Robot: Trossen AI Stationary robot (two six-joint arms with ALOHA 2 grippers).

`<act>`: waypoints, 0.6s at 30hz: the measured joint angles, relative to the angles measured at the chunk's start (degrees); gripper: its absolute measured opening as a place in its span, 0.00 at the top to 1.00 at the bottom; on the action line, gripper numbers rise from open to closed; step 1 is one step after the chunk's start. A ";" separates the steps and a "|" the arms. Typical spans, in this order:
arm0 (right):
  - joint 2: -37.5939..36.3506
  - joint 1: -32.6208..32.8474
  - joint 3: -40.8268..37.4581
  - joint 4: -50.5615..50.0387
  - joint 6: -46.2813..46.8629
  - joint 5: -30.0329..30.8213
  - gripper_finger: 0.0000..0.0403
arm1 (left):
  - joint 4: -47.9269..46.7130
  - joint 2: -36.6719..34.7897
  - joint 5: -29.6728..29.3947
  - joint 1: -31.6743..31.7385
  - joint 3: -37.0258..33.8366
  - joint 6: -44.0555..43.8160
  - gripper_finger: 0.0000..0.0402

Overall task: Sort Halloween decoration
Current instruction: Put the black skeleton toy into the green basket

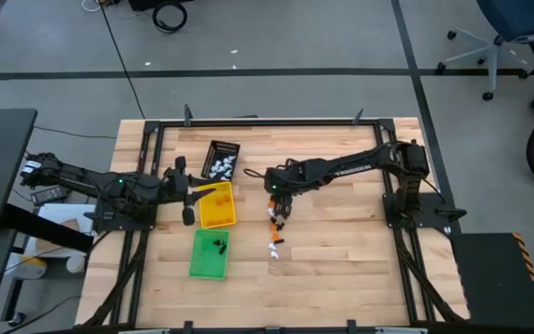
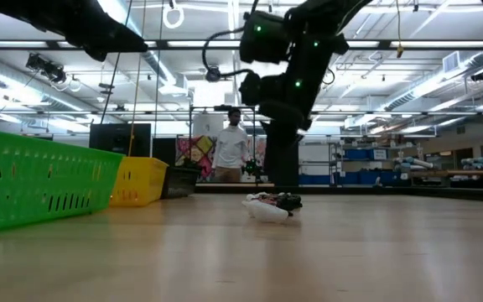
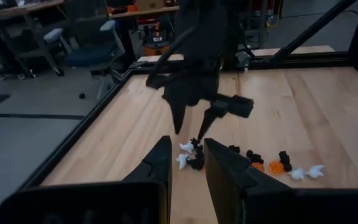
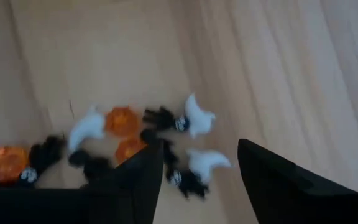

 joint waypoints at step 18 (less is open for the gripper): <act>2.37 -2.29 -3.03 -5.15 -3.67 -5.72 0.51 | 0.27 0.00 0.12 0.43 -0.02 -0.05 0.83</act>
